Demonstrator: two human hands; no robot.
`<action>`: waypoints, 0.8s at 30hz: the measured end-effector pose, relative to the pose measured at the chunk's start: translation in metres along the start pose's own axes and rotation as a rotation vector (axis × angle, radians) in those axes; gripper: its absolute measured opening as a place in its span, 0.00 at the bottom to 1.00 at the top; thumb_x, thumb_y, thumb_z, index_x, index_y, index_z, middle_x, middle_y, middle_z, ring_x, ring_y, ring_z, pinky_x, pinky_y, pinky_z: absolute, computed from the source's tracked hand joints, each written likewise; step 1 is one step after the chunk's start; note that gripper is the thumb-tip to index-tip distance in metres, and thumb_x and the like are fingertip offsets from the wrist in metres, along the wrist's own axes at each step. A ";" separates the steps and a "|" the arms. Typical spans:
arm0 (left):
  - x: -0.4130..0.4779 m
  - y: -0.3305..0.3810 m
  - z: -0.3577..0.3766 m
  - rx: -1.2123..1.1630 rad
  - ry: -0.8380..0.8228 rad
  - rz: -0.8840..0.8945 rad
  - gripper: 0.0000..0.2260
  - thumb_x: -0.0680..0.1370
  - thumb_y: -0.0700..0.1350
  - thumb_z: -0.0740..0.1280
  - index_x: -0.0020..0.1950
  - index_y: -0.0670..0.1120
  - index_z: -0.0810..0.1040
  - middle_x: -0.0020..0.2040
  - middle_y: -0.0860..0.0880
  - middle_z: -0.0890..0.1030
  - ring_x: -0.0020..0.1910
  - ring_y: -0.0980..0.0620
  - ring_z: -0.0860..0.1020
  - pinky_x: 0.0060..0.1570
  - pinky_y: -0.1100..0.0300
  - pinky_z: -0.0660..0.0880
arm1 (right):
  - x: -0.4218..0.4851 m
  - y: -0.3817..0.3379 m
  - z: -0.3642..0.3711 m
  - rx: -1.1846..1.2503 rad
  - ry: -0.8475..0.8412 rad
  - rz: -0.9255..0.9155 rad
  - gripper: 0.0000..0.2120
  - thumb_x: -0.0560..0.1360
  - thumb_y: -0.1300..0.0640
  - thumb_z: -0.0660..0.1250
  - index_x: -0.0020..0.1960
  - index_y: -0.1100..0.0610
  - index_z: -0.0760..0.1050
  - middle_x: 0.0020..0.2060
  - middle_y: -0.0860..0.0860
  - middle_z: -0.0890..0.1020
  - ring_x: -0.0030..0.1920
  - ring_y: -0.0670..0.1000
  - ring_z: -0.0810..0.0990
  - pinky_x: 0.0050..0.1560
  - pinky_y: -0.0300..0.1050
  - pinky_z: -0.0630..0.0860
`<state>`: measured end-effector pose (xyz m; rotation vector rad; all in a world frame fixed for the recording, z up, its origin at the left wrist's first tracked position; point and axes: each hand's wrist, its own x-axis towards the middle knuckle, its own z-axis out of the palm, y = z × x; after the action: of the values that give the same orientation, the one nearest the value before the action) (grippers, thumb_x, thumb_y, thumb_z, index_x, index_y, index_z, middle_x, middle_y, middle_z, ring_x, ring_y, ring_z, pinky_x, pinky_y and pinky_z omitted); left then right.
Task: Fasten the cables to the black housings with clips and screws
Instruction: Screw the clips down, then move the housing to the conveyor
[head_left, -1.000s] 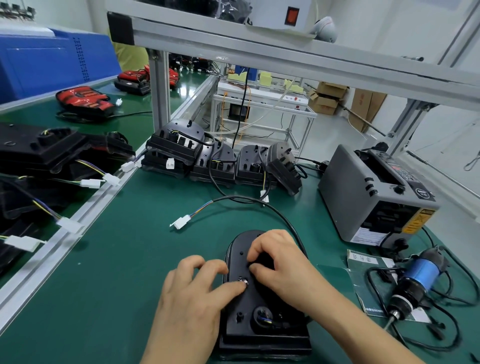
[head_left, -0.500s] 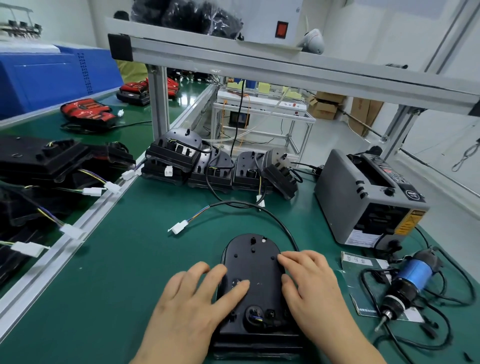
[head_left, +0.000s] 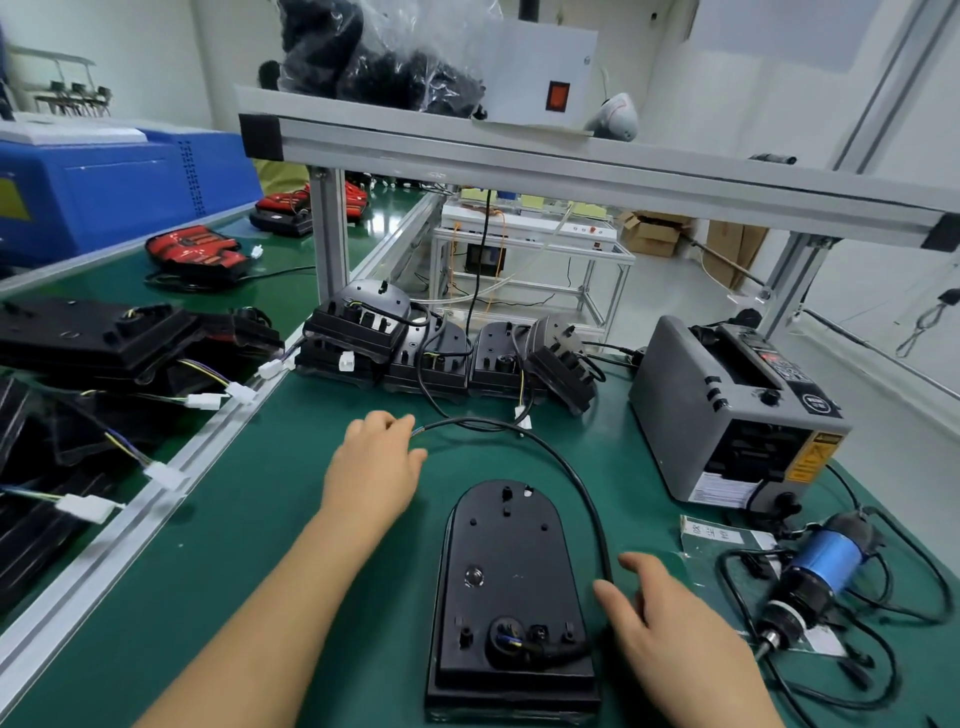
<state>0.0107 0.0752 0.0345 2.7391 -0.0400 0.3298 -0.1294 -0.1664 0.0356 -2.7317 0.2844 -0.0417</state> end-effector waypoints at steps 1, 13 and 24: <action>0.012 0.001 0.004 0.059 -0.048 -0.032 0.18 0.80 0.51 0.59 0.68 0.46 0.68 0.65 0.46 0.70 0.63 0.45 0.67 0.58 0.51 0.69 | -0.002 -0.001 0.000 0.021 -0.032 0.014 0.23 0.77 0.35 0.52 0.68 0.42 0.61 0.54 0.44 0.76 0.57 0.47 0.75 0.55 0.43 0.71; -0.020 -0.008 -0.020 -0.286 -0.525 -0.182 0.12 0.77 0.41 0.64 0.34 0.43 0.78 0.27 0.51 0.80 0.24 0.55 0.75 0.30 0.64 0.74 | 0.000 -0.011 0.002 0.162 -0.071 0.012 0.23 0.77 0.36 0.55 0.70 0.41 0.63 0.68 0.41 0.70 0.66 0.43 0.69 0.63 0.40 0.67; -0.132 0.027 -0.020 -0.217 -0.466 -0.036 0.18 0.80 0.62 0.47 0.55 0.56 0.72 0.58 0.55 0.69 0.62 0.55 0.63 0.63 0.57 0.64 | -0.004 -0.026 0.010 0.176 -0.102 0.014 0.24 0.77 0.35 0.51 0.69 0.43 0.65 0.62 0.46 0.71 0.64 0.47 0.71 0.55 0.41 0.67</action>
<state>-0.1239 0.0559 0.0316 2.5366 -0.1412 -0.3099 -0.1272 -0.1379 0.0362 -2.5473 0.2577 0.0729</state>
